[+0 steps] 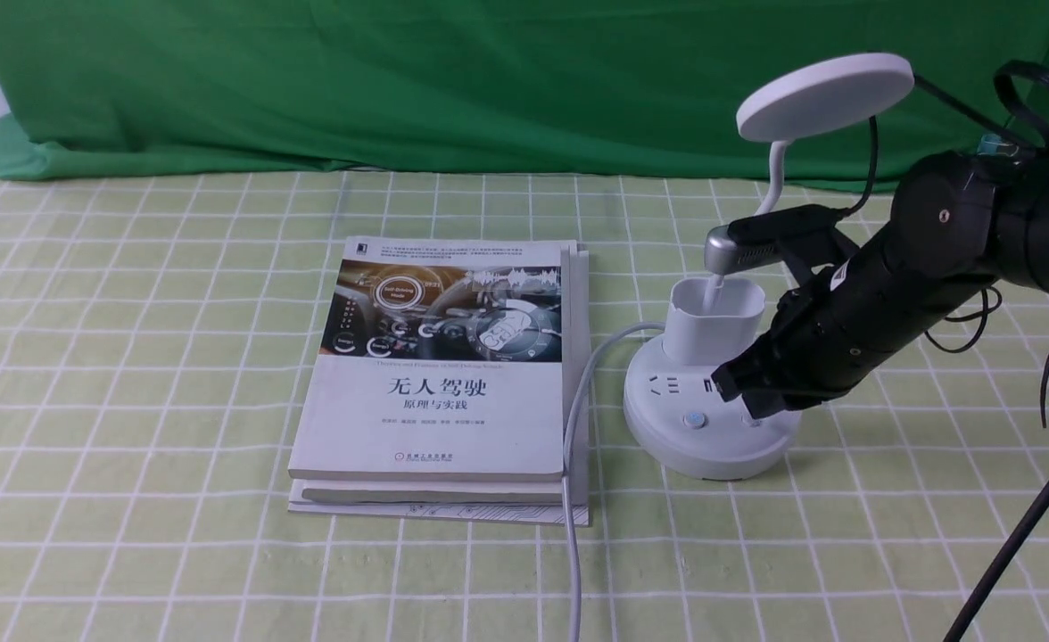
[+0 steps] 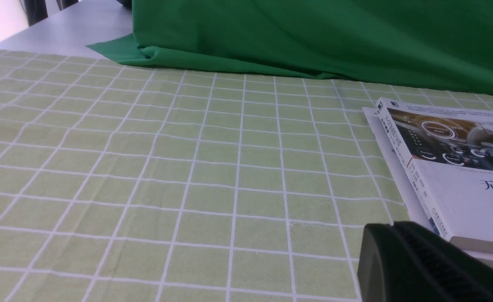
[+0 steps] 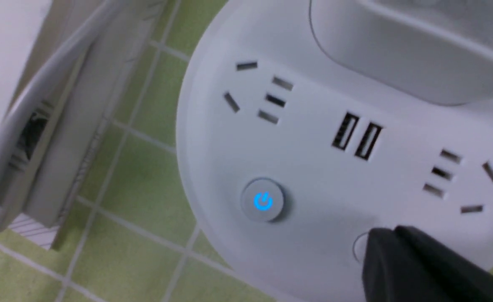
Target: Turn on the table lamp on the green coffee tablecloth with your hand.
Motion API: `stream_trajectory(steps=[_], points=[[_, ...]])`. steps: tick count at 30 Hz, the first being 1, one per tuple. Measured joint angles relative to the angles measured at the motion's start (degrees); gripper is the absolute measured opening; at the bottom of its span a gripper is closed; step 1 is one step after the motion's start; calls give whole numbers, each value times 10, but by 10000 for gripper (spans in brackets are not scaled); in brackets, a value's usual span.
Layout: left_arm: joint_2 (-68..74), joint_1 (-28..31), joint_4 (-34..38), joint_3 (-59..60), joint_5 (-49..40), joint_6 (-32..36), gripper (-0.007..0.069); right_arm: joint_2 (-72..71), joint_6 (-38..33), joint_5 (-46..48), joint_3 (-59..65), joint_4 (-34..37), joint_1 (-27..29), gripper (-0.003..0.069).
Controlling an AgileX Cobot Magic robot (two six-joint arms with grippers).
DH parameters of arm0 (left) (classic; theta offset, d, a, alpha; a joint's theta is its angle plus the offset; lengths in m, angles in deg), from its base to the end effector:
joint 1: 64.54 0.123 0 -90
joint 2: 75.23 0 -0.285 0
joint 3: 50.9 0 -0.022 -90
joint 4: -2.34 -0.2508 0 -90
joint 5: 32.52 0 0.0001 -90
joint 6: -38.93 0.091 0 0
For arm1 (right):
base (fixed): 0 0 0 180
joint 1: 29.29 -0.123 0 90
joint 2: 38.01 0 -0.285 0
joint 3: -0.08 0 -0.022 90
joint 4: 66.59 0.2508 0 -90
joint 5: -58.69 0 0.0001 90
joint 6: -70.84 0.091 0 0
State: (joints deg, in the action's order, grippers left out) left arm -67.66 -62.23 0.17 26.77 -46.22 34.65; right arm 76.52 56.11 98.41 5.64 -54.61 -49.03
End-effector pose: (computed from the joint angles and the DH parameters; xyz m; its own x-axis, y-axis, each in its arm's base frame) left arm 0.0554 0.0031 0.1891 -0.1531 -0.0441 -0.9872 -0.0550 0.9978 -0.0360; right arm 0.3520 0.1391 0.1912 -0.8398 -0.4015 -0.3654 -0.4611 0.8828 0.0896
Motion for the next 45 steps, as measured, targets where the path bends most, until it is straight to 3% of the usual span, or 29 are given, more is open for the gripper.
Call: stream_trajectory(steps=[16, 29, 45], points=[[0, 0, 0, 0, 0, 0, 3, 24, 0, 2, -11, 3, 0, 34], [0, 0, 0, 0, 0, 0, 3, -66, 0, 47, 15, 3, -5, 34], [0, 0, 0, 0, 0, 0, 3, -412, 37, 47, 290, 2, -6, 34]])
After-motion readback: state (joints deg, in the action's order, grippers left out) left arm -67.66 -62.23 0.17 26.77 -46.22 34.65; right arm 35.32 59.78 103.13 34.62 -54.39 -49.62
